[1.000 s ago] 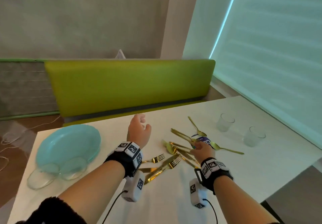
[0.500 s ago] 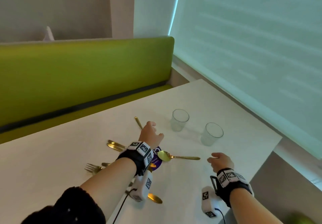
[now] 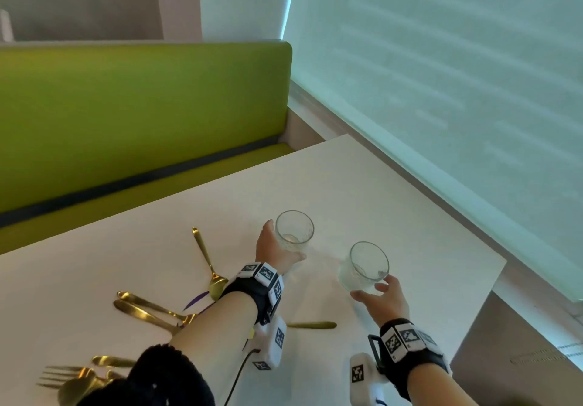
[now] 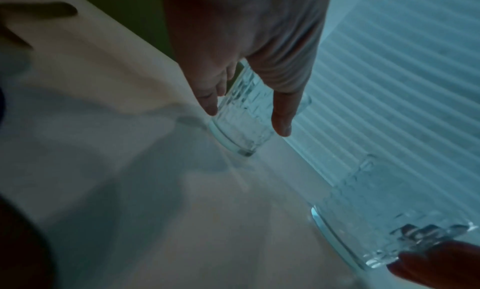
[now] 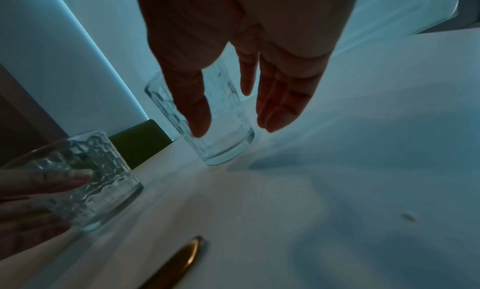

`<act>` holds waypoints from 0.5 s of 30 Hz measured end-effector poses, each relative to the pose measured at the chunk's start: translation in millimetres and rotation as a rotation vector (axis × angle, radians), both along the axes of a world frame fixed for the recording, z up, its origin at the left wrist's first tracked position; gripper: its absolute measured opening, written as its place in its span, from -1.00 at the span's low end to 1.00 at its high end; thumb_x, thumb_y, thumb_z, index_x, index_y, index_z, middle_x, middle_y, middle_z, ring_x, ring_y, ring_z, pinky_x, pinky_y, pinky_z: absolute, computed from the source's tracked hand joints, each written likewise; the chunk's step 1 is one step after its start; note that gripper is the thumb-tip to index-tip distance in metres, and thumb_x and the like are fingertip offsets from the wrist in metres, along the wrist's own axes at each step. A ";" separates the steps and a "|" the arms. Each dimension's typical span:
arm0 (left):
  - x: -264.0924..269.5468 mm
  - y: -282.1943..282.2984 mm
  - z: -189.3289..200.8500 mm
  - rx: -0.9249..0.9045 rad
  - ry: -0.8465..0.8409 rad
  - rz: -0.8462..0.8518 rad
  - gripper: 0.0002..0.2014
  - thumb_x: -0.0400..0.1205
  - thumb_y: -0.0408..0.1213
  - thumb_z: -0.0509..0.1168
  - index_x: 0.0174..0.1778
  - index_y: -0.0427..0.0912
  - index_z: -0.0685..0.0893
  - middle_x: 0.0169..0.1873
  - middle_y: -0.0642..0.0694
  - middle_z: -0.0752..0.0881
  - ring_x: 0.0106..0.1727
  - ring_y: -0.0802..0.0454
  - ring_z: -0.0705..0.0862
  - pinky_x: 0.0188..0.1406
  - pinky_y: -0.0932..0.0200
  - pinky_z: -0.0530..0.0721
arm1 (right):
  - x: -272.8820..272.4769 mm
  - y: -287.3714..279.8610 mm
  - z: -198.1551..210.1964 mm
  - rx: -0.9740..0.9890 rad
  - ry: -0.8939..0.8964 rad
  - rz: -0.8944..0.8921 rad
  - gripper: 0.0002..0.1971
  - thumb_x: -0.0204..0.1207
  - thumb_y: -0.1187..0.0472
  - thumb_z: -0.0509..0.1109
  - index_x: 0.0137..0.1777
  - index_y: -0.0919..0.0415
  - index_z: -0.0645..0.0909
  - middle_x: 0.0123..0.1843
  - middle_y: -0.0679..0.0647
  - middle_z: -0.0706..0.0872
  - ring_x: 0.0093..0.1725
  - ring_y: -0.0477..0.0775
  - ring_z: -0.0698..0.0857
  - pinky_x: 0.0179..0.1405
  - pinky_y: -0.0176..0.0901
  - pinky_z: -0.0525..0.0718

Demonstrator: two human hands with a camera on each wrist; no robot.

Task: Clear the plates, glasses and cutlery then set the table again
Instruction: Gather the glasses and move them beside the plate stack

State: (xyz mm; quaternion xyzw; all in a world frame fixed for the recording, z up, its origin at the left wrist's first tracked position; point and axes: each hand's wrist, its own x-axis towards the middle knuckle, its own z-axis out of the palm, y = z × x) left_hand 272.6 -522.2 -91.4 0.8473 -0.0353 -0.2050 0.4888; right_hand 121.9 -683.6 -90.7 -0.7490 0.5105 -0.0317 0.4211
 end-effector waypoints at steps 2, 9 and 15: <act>1.7 -5.0 -4.2 -0.018 -0.003 0.010 0.02 0.28 -0.25 0.63 0.58 -0.25 0.18 0.50 -0.17 0.42 0.53 -0.13 0.40 0.43 0.14 0.40 | 6.5 0.6 0.5 -0.008 -0.022 0.009 -0.21 0.27 0.23 0.63 0.48 0.16 0.35 0.33 0.15 0.60 0.32 0.20 0.59 0.28 -0.09 0.48; 2.6 -5.1 -10.9 0.004 -0.068 0.024 -0.13 0.27 -0.22 0.62 0.49 -0.20 0.39 0.44 -0.09 0.52 0.47 -0.04 0.48 0.40 0.19 0.43 | 19.7 -2.4 -12.8 -0.050 -0.124 -0.011 -0.12 0.11 0.17 0.72 0.44 0.08 0.38 0.36 0.07 0.62 0.34 0.15 0.60 0.40 -0.02 0.49; -2.9 16.4 -0.2 0.008 -0.099 0.013 -0.18 0.28 -0.15 0.61 0.45 -0.13 0.42 0.38 -0.02 0.56 0.42 0.00 0.52 0.35 0.23 0.45 | 19.4 3.0 -10.0 -0.093 -0.140 -0.031 -0.25 0.14 0.19 0.69 0.32 0.13 0.42 0.24 0.09 0.68 0.25 0.19 0.64 0.30 -0.01 0.52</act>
